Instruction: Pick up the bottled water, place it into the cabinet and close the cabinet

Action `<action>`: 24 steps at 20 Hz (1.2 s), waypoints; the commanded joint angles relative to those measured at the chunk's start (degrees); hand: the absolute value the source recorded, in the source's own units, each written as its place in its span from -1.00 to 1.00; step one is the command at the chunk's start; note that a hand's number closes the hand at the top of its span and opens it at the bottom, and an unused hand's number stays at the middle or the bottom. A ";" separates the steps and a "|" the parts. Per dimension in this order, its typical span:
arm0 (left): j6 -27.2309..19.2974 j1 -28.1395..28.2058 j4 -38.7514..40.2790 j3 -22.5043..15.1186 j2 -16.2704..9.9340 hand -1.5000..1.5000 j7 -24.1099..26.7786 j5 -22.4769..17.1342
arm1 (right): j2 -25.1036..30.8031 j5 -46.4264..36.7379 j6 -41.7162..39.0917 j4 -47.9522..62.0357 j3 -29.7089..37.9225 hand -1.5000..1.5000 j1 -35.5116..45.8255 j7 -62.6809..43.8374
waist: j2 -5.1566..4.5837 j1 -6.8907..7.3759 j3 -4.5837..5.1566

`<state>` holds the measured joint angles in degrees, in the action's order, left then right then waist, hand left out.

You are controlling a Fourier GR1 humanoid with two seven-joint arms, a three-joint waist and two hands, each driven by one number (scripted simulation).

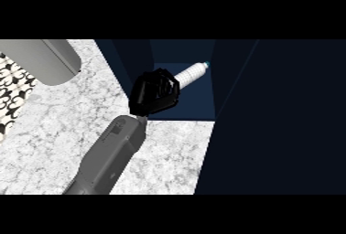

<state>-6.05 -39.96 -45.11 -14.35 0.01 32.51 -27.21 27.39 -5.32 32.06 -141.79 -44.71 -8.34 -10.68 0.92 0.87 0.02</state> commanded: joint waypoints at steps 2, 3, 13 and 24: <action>-0.91 13.59 -15.38 -2.12 -1.61 1.00 -2.79 -1.55 | 3.90 -3.24 -0.59 -7.69 0.64 -1.00 -1.15 -3.62 | 0.49 1.36 0.02; -0.22 16.43 -19.19 -2.42 -3.53 1.00 -3.70 -1.94 | 2.69 -1.55 -0.31 -5.26 1.96 -1.00 0.07 -3.19 | 0.37 2.04 -0.01; -1.47 40.34 -47.47 -9.14 -9.58 1.00 -7.59 -1.73 | 4.15 1.31 -7.90 -5.38 -7.48 1.00 6.42 -7.12 | -0.22 1.56 0.06; 0.09 62.07 -67.75 -6.95 -19.20 1.00 -5.11 -2.74 | -3.31 0.57 -8.75 -5.85 -9.56 1.00 15.98 -18.28 | -0.30 0.86 0.16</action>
<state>-6.26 15.45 -106.34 -22.16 -16.57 26.26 -29.71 29.54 -3.18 23.06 -141.73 -48.78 4.10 -22.64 0.61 1.89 0.14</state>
